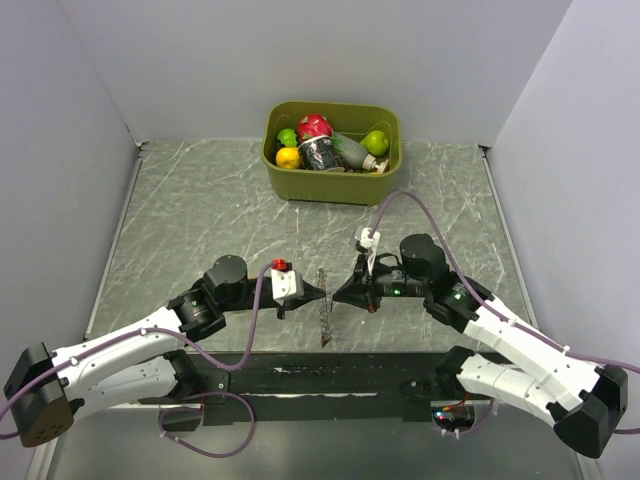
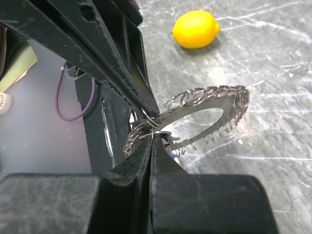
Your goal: Put the keys on the keyring
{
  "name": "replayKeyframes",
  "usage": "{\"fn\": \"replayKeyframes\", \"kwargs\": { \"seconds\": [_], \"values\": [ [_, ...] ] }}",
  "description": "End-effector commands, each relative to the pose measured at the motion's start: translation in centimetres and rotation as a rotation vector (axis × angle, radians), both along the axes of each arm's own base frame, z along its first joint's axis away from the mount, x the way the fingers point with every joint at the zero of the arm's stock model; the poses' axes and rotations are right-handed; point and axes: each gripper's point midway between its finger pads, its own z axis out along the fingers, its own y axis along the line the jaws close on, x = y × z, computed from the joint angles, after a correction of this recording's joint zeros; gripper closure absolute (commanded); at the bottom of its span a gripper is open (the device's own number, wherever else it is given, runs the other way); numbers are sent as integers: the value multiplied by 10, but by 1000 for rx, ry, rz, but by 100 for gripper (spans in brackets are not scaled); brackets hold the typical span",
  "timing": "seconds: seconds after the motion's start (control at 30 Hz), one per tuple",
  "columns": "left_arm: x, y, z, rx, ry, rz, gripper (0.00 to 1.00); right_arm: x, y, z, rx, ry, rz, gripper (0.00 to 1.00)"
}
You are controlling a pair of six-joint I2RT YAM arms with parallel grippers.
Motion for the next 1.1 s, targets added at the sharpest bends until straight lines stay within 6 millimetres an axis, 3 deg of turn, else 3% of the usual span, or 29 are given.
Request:
{"fn": "replayKeyframes", "kwargs": {
  "seconds": [0.0,0.27,1.07],
  "values": [
    [-7,-5,38,-102,-55,-40,99,3,3,33,60,-93,7,100],
    [-4,-7,36,-92,-50,-31,99,-1,7,34,69,-83,47,100],
    [-8,-8,37,-95,-64,-50,99,12,9,17,33,-68,1,100]
  ]
}}
